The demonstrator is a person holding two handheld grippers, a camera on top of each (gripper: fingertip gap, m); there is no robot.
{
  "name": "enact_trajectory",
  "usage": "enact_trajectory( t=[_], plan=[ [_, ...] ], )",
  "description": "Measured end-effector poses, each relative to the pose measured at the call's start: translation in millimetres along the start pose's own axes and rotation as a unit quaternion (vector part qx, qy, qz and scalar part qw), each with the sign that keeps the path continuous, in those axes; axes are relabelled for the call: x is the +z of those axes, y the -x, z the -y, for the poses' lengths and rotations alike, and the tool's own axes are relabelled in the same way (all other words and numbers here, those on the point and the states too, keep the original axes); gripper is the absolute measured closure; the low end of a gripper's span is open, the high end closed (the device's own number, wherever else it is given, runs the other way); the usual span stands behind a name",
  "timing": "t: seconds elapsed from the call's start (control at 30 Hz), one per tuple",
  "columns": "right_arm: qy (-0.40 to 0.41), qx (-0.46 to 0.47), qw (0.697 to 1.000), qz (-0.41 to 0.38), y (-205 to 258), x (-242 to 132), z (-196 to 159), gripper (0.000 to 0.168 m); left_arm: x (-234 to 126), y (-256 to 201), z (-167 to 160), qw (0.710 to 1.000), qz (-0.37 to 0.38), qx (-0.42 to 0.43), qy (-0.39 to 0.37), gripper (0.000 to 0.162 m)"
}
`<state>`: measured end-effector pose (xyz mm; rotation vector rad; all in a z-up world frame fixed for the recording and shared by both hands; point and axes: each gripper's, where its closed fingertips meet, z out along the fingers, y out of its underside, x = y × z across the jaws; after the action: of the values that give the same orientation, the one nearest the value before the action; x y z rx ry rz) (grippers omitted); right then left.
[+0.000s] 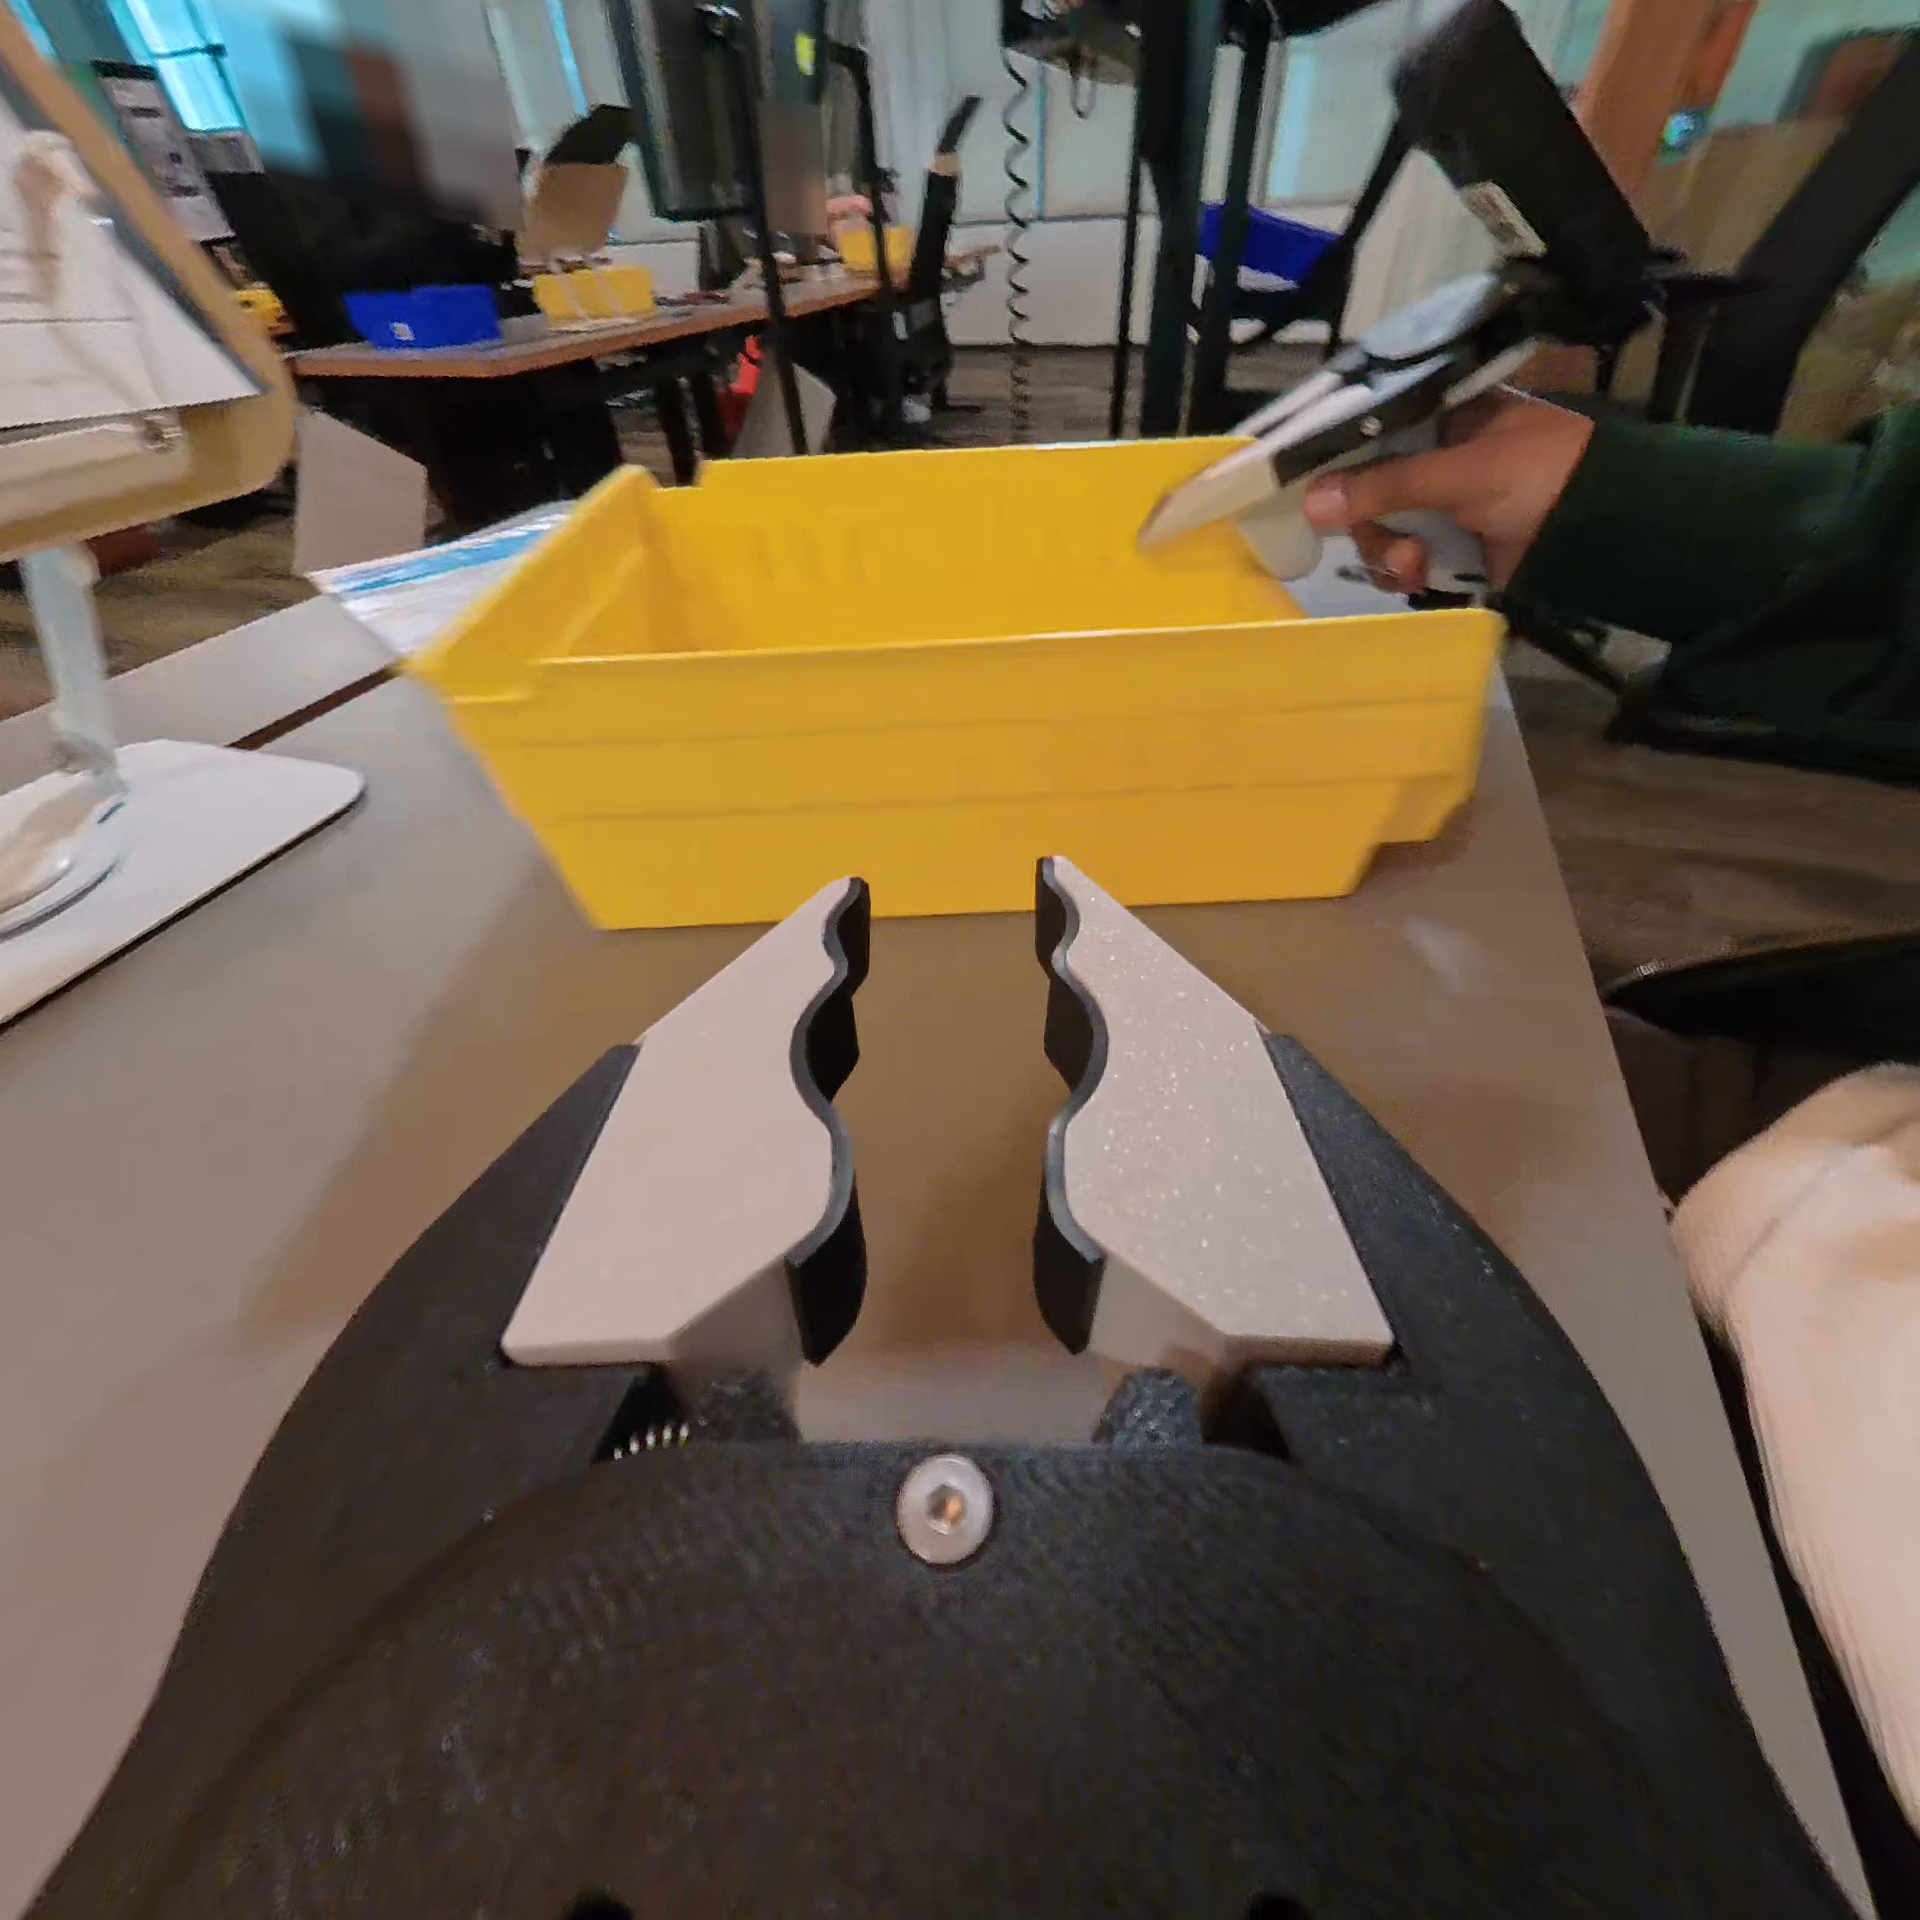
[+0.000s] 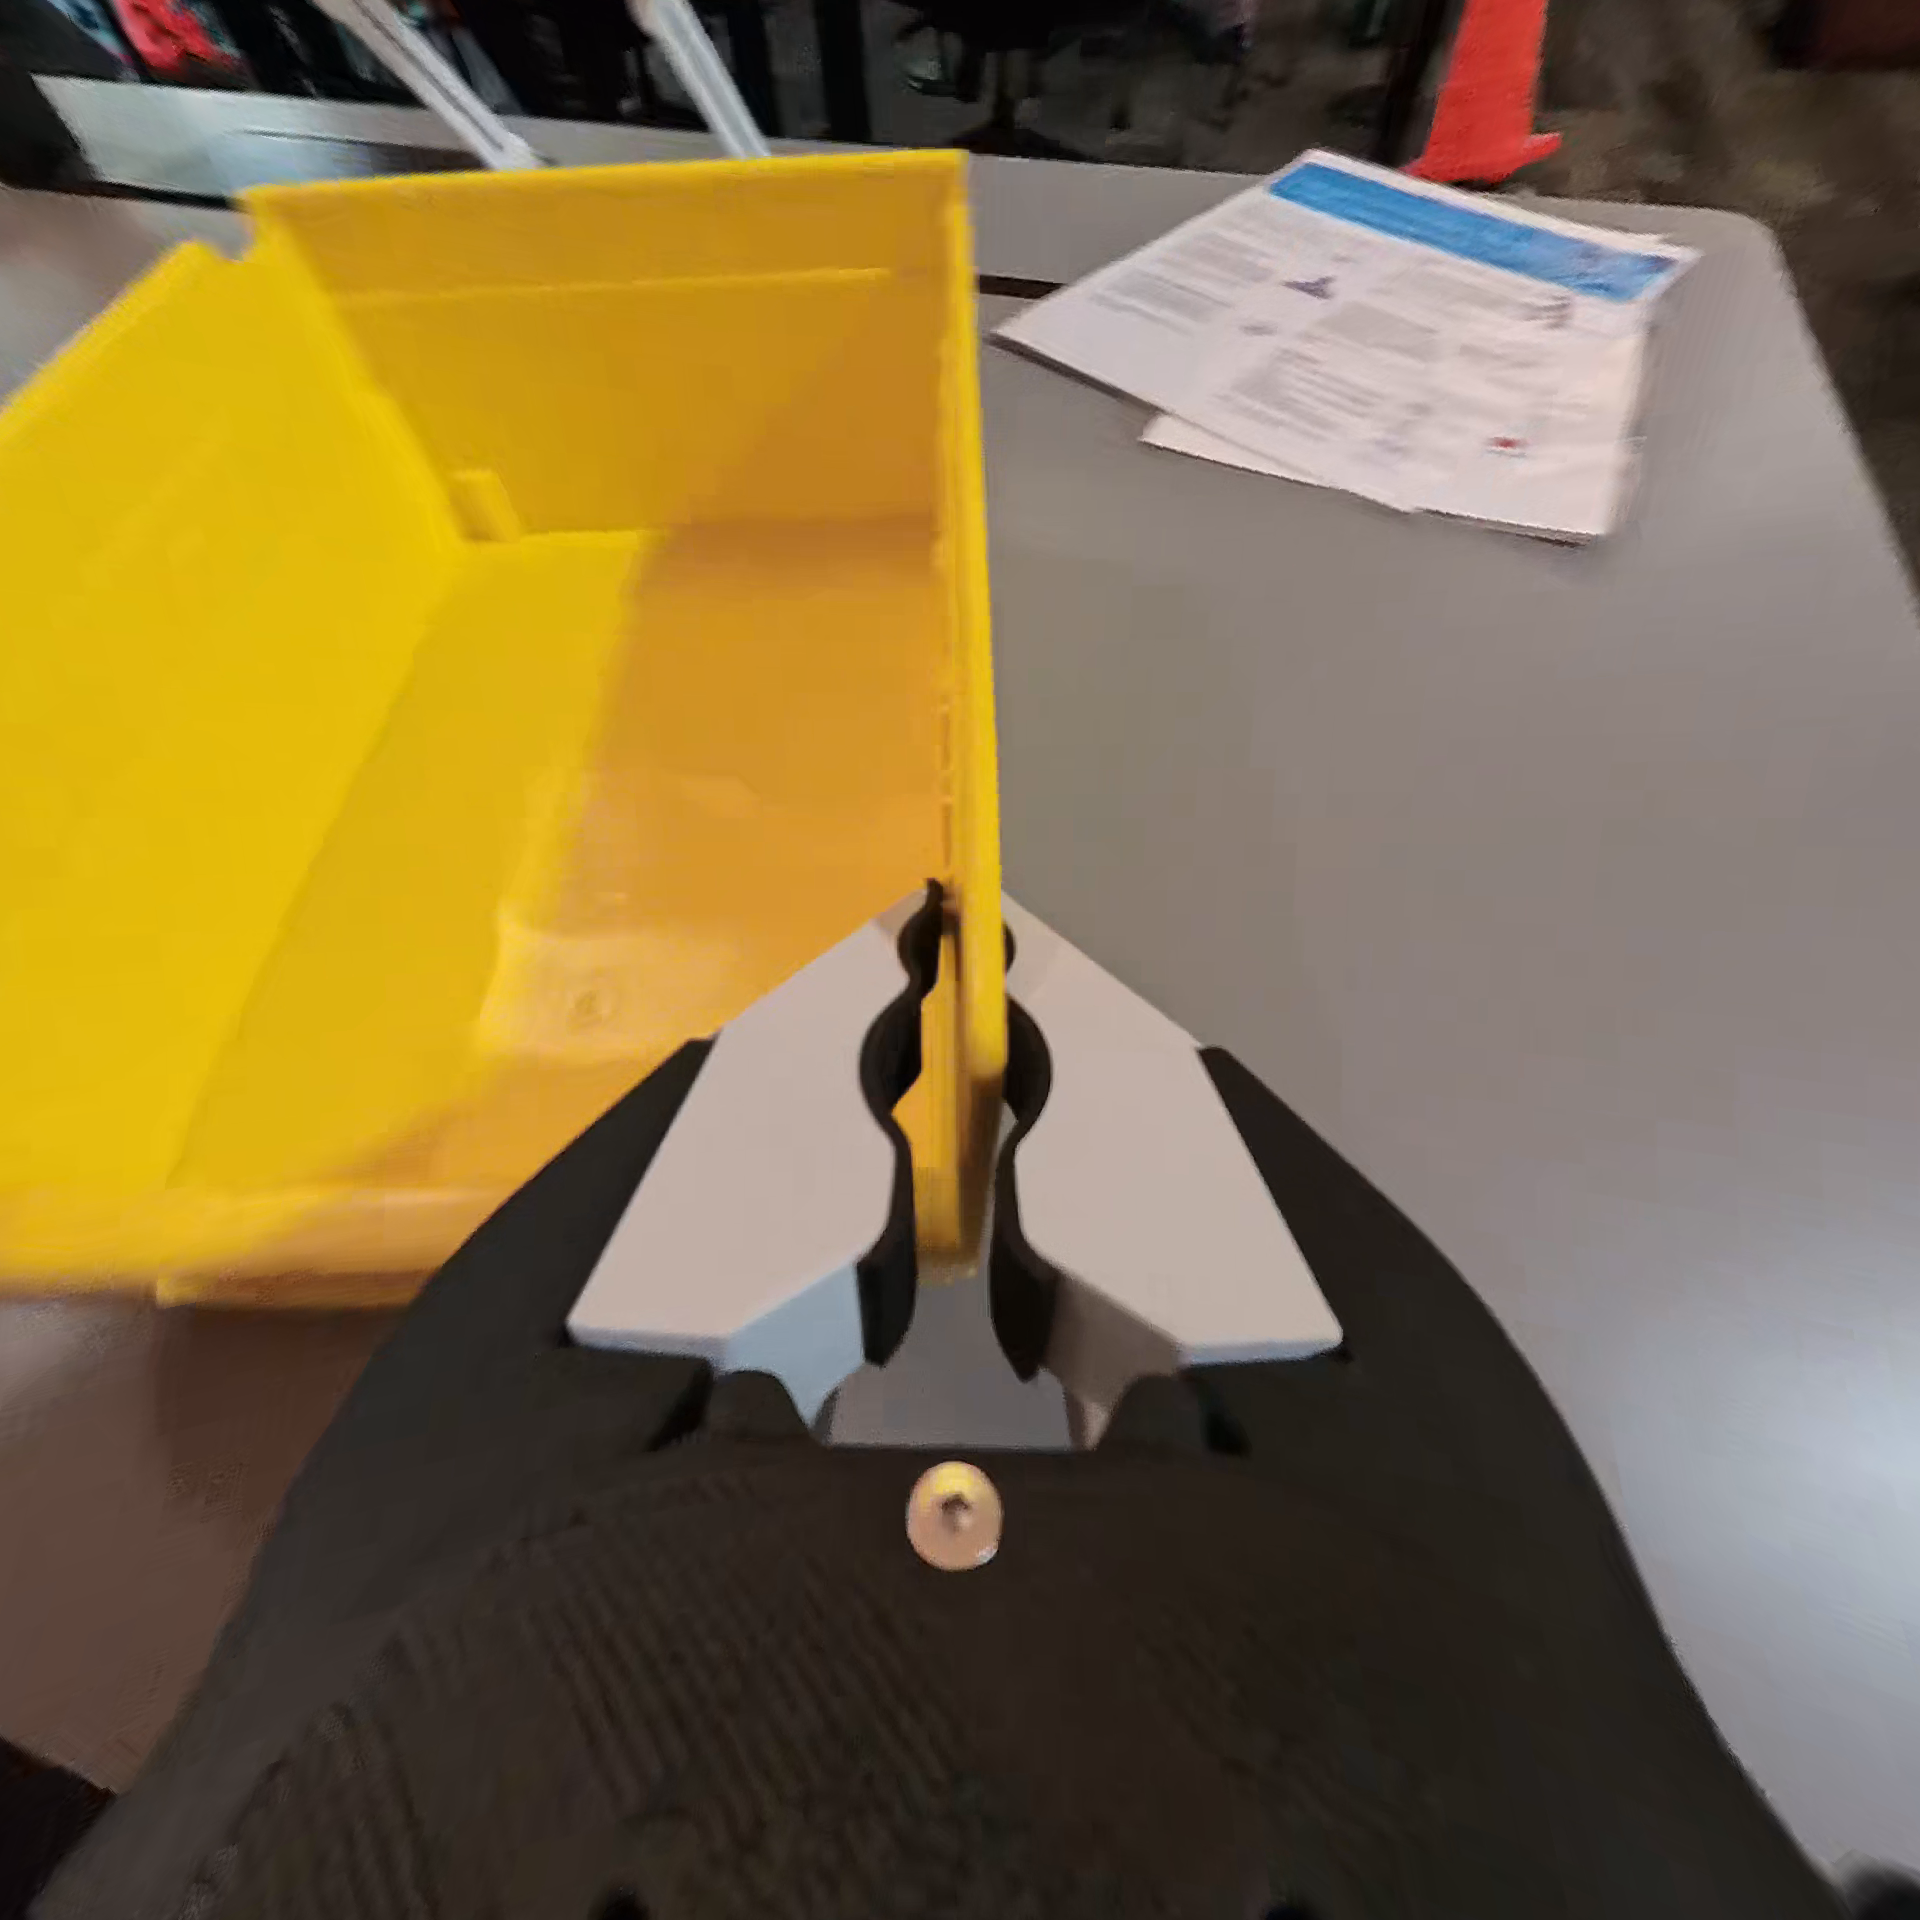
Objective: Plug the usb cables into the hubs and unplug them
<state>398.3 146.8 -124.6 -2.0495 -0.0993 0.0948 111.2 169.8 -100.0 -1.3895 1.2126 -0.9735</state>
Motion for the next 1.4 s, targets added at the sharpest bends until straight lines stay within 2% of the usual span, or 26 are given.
enact_trajectory(
  t=[0.13,0.27,0.43,0.63,1.4],
  plan=[
    [-0.011,0.038,0.999,0.013,-50.5,-27.2,-11.8,0.161,-9.3,22.3,5.1,0.998,0.038,-0.031,-0.026,0.131],
    [-0.030,0.072,0.997,0.012,-97.6,-51.6,-21.8,0.165,-13.4,26.0,12.9,0.996,0.070,0.018,-0.046,0.136],
    [-0.066,0.131,0.989,-0.011,-138.1,-73.0,-29.7,0.164,-6.8,17.2,5.8,0.998,0.053,0.024,-0.021,0.134],
    [-0.063,0.120,0.990,-0.047,-145.8,-74.7,-30.1,0.164,-8.3,20.7,6.3,0.997,0.064,0.027,-0.022,0.134],
    [-0.079,0.131,0.987,-0.052,-146.3,-73.2,-27.4,0.164,-7.0,24.7,1.9,0.997,0.073,0.024,-0.010,0.134]
  ],
)
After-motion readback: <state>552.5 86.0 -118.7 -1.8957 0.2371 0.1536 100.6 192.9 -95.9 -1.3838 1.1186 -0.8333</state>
